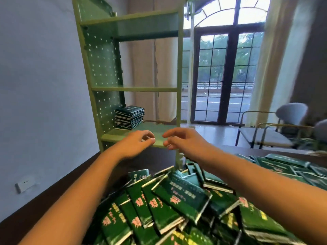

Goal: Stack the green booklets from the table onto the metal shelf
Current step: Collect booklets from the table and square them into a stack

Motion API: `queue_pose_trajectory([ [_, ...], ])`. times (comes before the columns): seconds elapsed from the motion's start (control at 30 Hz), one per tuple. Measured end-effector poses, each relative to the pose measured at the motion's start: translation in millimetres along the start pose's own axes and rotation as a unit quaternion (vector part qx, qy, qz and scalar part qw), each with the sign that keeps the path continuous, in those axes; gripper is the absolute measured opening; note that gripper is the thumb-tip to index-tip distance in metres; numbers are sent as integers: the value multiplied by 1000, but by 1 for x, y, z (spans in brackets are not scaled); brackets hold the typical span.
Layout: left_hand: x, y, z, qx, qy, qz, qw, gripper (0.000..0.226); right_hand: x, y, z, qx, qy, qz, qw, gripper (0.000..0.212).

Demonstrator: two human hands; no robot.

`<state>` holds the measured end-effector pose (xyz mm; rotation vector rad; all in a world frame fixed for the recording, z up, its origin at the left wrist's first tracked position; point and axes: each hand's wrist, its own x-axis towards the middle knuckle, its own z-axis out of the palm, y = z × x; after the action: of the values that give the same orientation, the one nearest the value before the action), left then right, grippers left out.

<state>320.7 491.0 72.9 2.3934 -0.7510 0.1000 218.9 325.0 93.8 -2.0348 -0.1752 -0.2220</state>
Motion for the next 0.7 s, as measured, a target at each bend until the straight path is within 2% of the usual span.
queue_pose_trajectory([
  [0.2, -39, 64, 39, -9, -163, 35, 986, 44, -75, 22, -50, -158, -21, -25, 987, 17],
  [0.3, -56, 81, 59, 13, -207, 54, 977, 49, -101, 36, -71, -213, -23, -9, 977, 19],
  [0.37, -67, 87, 75, 72, -191, 40, 978, 61, -121, 46, -84, -247, -23, -1, 969, 22],
  [0.47, -81, 91, 94, 195, -130, -70, 970, 86, -144, 62, -99, -314, -32, 2, 949, 25],
  [0.57, -91, 94, 112, 202, -126, -151, 959, 100, -164, 86, -111, -375, -56, 20, 925, 37],
  [0.7, -101, 97, 128, 208, -139, -154, 956, 109, -177, 118, -115, -444, -85, 41, 891, 65],
])
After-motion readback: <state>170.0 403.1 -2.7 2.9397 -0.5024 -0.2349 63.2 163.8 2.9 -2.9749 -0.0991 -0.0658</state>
